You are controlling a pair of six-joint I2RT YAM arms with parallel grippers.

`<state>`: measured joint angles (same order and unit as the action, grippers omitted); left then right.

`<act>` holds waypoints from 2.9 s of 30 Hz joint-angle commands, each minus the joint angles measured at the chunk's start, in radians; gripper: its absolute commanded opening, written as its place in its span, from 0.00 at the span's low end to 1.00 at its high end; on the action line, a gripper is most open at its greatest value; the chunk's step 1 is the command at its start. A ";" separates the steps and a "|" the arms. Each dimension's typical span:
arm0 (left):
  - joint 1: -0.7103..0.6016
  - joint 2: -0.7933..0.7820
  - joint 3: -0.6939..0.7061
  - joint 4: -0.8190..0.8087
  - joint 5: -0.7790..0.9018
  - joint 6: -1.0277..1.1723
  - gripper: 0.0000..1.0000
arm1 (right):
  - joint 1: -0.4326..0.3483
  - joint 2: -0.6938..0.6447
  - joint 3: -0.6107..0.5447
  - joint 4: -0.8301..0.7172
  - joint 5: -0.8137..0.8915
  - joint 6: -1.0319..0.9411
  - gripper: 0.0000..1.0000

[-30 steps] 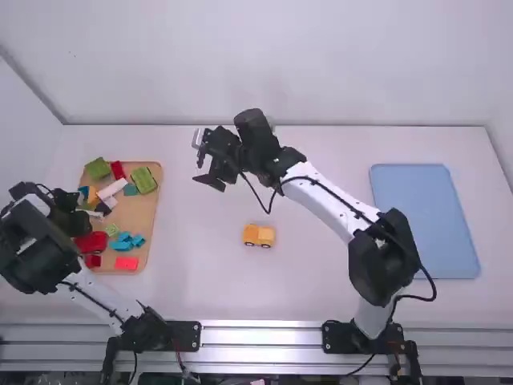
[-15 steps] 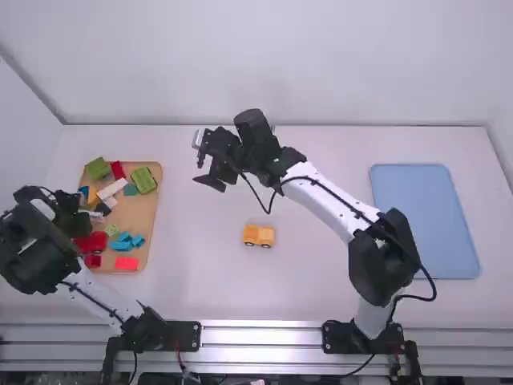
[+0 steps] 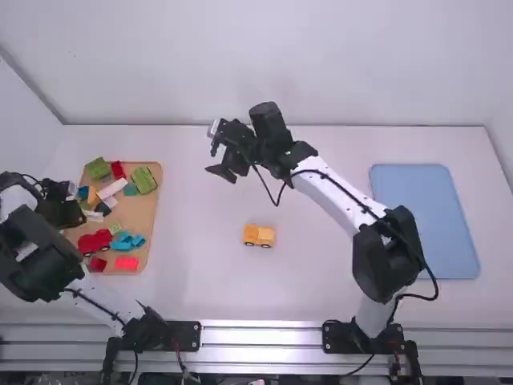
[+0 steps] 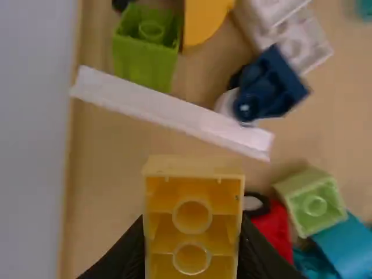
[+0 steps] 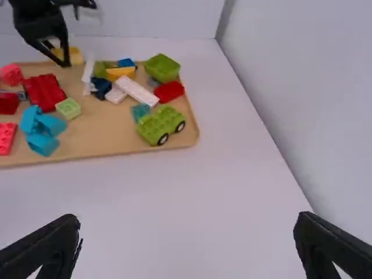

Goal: Assemble lego blocks to make yellow taxi

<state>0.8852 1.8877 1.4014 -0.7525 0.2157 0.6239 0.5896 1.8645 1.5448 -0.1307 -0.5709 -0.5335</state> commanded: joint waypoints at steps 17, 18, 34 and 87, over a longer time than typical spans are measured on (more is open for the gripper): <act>-0.463 -0.526 -0.460 0.683 0.903 -0.111 0.13 | -0.146 0.006 0.025 -0.012 -0.462 -0.099 0.98; -0.552 -0.526 -0.494 0.735 0.895 -0.103 0.15 | -0.152 0.006 0.025 -0.029 -0.496 -0.094 0.98; -0.919 -0.403 -0.589 1.140 0.932 -0.164 0.16 | -0.217 0.006 0.025 -0.291 -0.744 -0.360 0.93; -0.931 -0.334 -0.589 1.029 0.504 -0.422 0.99 | -0.202 -0.049 0.026 -0.186 -0.064 0.048 0.03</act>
<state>-0.0395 1.5520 0.8085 0.2760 0.9222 0.1833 0.3634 1.8599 1.5509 -0.3145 -0.8654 -0.5747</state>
